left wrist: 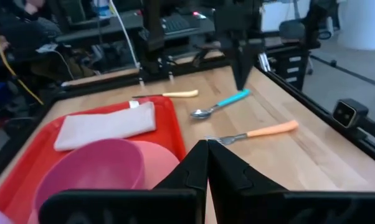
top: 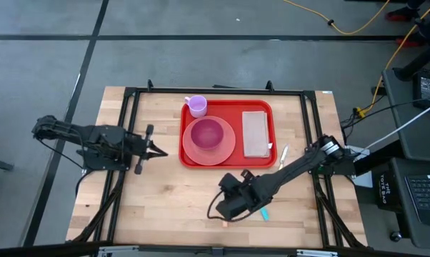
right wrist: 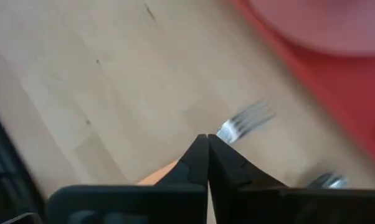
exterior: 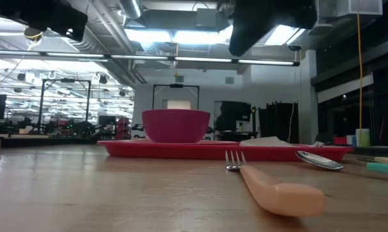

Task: Set up tray
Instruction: Put the orange fork on the brown table napkin

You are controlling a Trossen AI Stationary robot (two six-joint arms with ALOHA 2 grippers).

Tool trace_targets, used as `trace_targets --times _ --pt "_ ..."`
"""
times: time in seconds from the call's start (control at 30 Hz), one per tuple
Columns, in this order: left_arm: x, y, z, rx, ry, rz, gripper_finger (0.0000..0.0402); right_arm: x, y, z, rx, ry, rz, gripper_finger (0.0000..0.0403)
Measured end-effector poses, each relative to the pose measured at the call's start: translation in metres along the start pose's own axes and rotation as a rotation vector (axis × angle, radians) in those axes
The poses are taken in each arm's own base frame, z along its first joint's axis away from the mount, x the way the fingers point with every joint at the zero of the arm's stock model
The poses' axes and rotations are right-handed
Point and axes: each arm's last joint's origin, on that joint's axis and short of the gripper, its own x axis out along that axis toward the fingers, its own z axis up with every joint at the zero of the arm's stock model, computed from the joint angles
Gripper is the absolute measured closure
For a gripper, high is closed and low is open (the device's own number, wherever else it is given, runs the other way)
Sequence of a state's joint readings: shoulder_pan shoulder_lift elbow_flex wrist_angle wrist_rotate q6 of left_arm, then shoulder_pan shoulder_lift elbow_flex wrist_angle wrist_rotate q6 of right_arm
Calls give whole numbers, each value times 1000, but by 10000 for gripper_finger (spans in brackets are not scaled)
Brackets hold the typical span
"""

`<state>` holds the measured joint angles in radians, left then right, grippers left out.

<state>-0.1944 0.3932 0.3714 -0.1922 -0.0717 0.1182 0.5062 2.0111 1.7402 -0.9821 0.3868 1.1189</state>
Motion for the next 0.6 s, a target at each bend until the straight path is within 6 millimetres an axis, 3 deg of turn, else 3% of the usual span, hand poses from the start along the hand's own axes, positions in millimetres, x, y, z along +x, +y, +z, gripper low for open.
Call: trace_targets --times 0.33,0.6 --pt "-5 3 1 -1 -15 74 398 2 -6 -4 241 105 -49 400" --pt "-5 2 -1 1 8 72 398 4 -6 -2 232 116 -37 378"
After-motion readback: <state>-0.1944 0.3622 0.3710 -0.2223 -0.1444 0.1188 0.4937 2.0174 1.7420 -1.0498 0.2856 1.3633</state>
